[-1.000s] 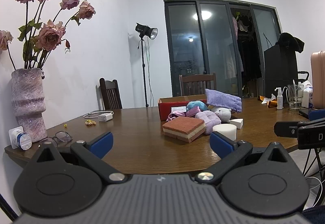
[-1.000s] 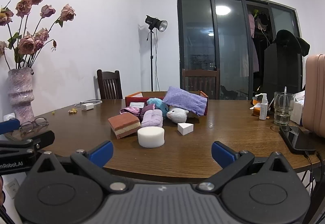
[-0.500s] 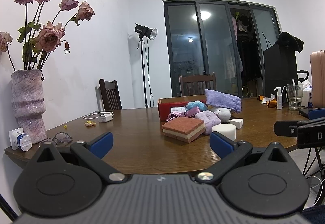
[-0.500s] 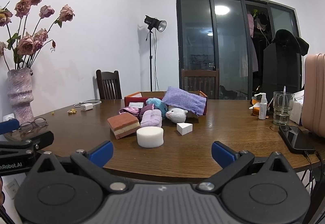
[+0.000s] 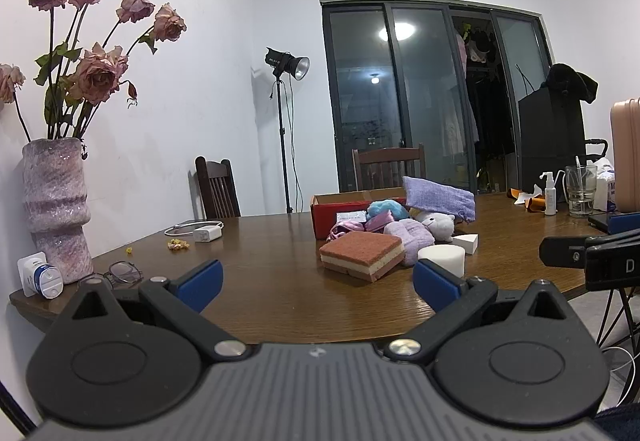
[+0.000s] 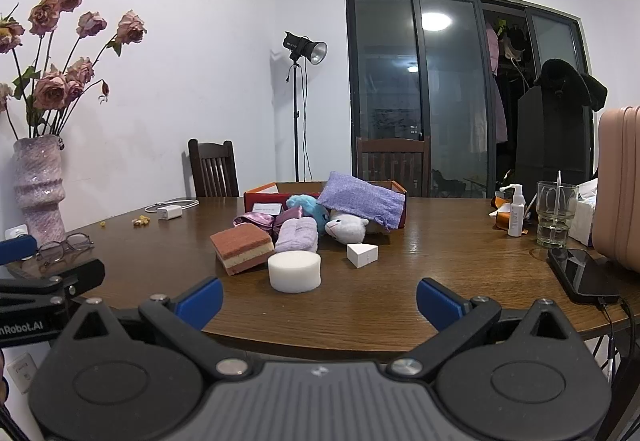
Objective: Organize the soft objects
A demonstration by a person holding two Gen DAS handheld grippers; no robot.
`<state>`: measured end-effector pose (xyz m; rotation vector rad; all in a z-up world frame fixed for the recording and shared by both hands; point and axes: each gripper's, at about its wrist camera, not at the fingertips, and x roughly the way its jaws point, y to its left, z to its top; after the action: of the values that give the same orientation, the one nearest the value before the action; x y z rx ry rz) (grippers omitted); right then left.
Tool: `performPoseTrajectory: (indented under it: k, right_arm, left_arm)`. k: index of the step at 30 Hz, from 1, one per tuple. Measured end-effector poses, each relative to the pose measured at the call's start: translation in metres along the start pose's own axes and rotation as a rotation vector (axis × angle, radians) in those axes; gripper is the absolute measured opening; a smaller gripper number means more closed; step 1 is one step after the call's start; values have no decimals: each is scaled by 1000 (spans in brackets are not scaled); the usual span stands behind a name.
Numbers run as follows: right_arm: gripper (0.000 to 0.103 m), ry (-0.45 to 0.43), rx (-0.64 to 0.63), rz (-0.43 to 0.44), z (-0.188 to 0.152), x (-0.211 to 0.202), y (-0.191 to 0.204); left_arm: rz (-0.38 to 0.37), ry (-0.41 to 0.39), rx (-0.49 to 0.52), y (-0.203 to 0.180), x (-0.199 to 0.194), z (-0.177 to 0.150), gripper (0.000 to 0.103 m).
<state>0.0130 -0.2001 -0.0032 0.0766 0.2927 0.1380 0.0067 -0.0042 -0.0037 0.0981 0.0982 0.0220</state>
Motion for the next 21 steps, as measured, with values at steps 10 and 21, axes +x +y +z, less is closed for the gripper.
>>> performPoseTrajectory:
  k: [10,21]
  right_arm:
    - [103,-5,2,-1,1,-1,0]
    - [103,-7,9,-7,4,1,-5]
  left_arm:
    - [0,0,1,0,0,1,103]
    - [7,-2,8,0,4,1,103]
